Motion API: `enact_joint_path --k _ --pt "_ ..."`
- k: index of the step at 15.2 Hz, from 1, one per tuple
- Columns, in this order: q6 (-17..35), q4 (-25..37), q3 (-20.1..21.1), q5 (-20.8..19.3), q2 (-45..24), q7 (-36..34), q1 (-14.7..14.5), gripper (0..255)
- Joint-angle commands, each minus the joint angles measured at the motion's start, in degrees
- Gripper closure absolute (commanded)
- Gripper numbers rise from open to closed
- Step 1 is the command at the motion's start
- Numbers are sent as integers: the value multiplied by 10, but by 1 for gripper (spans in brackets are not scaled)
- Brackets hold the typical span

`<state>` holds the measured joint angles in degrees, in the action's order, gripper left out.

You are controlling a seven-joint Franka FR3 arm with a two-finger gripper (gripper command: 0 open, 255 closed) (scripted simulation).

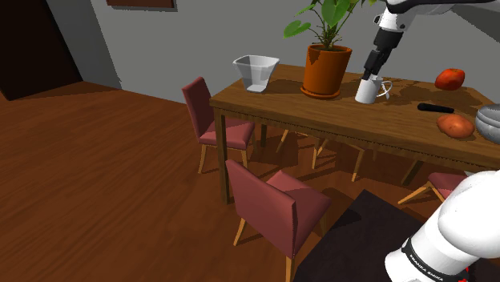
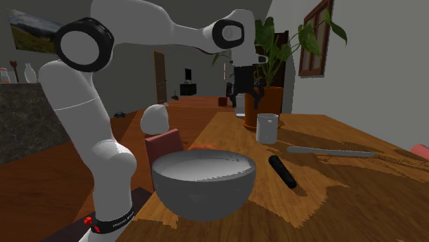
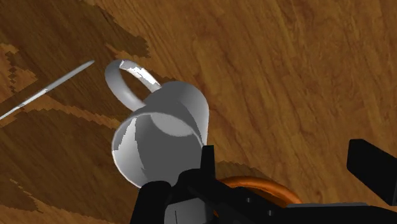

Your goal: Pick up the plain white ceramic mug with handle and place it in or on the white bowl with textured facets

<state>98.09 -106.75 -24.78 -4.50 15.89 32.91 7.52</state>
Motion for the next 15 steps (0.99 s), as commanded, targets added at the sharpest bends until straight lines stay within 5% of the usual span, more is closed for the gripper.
enact_joint_path --k 1,3,15 --pt "-2 42 -22 13 -43 24 5 0" --pt "-6 80 -43 28 -83 49 12 0" --pt "53 19 -43 27 -80 48 13 0"
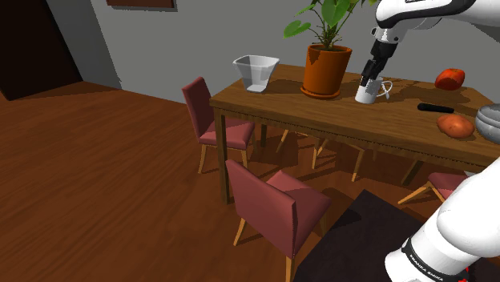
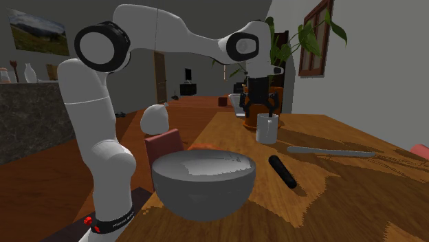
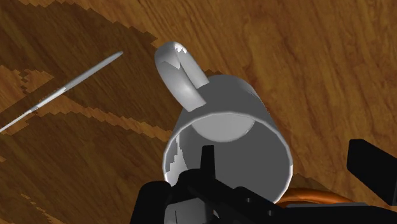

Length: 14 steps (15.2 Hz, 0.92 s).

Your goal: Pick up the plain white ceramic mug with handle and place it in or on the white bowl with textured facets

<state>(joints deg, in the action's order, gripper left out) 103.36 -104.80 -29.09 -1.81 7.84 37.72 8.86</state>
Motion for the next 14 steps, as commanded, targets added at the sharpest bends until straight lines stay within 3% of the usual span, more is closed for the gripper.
enact_joint_path --k 1,4,5,14 --pt "0 0 0 0 0 0 0 0" --pt "0 0 0 0 0 0 0 0" --pt "0 0 0 0 0 0 0 255" --pt "0 0 0 0 0 0 0 255"
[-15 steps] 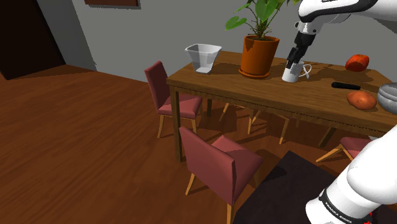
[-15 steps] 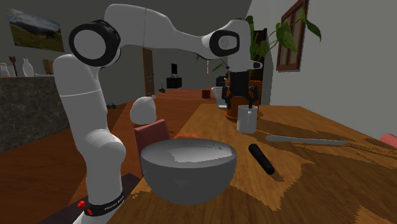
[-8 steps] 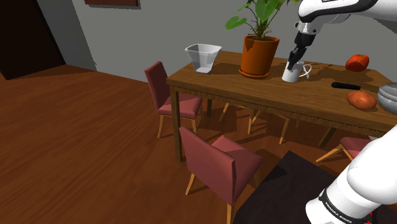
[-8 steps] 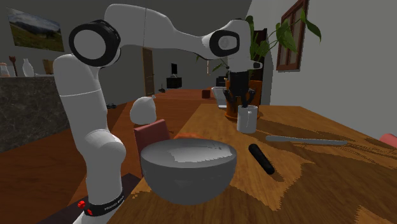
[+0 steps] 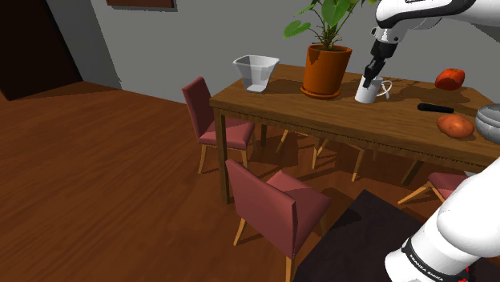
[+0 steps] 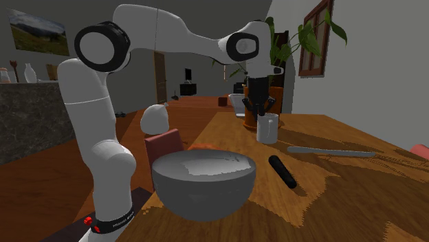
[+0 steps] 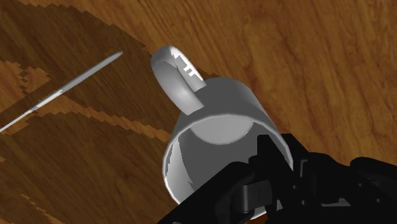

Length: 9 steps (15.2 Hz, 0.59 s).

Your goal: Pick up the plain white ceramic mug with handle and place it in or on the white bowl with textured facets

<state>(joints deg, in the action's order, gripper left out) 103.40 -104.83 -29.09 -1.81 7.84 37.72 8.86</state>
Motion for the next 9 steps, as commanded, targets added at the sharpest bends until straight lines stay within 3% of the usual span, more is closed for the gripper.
enact_joint_path --k 1,9 --pt "-8 8 0 0 -1 0 0 255" --pt "-71 83 -1 7 -13 3 -1 255"
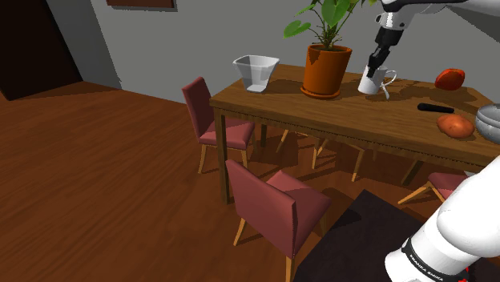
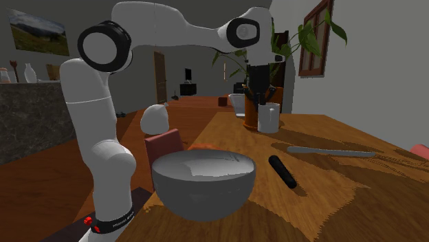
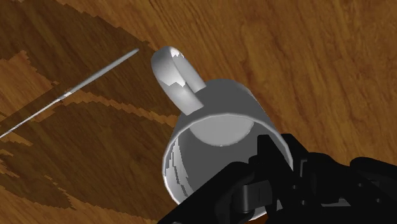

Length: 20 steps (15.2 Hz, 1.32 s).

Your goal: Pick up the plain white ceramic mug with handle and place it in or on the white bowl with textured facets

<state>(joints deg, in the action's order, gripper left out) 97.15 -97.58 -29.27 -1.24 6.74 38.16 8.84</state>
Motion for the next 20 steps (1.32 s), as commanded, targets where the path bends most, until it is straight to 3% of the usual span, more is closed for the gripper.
enact_joint_path --k 1,20 --pt "-17 20 0 2 -4 0 -1 255" --pt "-189 267 -20 49 -91 26 15 255"
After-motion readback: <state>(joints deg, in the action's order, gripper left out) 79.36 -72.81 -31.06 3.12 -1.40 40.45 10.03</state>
